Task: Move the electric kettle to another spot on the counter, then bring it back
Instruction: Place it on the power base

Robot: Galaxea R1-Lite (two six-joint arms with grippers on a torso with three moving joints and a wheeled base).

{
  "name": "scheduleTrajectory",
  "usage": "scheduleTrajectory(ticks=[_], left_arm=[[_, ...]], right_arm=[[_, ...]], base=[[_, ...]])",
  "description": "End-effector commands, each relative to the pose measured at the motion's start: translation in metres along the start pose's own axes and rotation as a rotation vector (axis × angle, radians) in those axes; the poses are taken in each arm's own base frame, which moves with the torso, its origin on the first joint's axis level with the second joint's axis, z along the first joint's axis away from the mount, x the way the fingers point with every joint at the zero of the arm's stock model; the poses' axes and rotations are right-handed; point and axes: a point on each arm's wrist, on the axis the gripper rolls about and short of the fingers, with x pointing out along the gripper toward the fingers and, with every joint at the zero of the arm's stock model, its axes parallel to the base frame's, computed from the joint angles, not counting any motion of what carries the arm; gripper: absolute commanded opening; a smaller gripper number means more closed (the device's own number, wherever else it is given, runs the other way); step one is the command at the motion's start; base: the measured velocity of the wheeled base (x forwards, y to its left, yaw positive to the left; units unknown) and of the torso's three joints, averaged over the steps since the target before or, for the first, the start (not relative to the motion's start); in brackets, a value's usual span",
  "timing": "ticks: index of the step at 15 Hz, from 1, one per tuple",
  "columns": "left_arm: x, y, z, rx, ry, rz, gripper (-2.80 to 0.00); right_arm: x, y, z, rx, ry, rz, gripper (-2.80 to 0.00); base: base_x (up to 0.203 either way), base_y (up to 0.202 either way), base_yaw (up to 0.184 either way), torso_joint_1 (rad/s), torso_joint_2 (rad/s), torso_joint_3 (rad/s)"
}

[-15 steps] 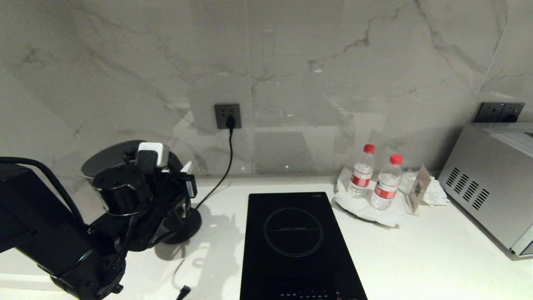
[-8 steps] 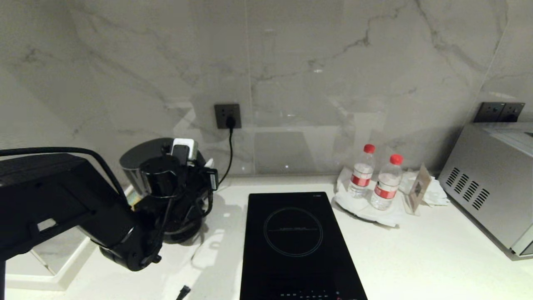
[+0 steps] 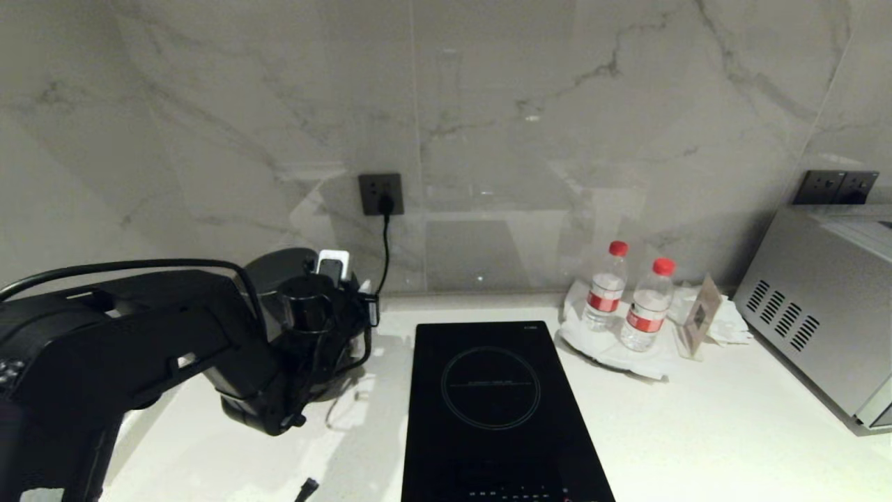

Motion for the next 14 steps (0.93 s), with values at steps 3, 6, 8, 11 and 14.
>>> scheduleTrajectory(ticks=[3, 6, 8, 11, 14], left_arm=[[0.014, 0.001, -0.017, 0.008, 0.022, 0.019, -2.8], [0.018, 0.008, -0.017, 0.007, 0.023, 0.037, -2.8], [0.019, 0.014, -0.019, 0.009, 0.031, 0.051, -2.8], [0.023, 0.022, -0.018, 0.007, 0.026, 0.07, -2.8], [0.022, 0.023, -0.02, 0.011, 0.038, 0.073, -2.8]], right_arm=[[0.0, 0.0, 0.0, -0.001, 0.0, 0.0, -2.8], [0.0, 0.0, 0.0, -0.001, 0.0, 0.0, -2.8], [0.0, 0.0, 0.0, -0.001, 0.0, 0.003, -2.8], [0.0, 0.0, 0.0, -0.001, 0.0, 0.0, -2.8], [0.0, 0.0, 0.0, -0.001, 0.0, 0.0, -2.8]], base=[[0.0, 0.0, 0.0, 0.0, 0.0, 0.0], [0.0, 0.0, 0.0, 0.0, 0.0, 0.0], [0.0, 0.0, 0.0, 0.0, 0.0, 0.0], [0.0, 0.0, 0.0, 0.0, 0.0, 0.0], [0.0, 0.0, 0.0, 0.0, 0.0, 0.0]])
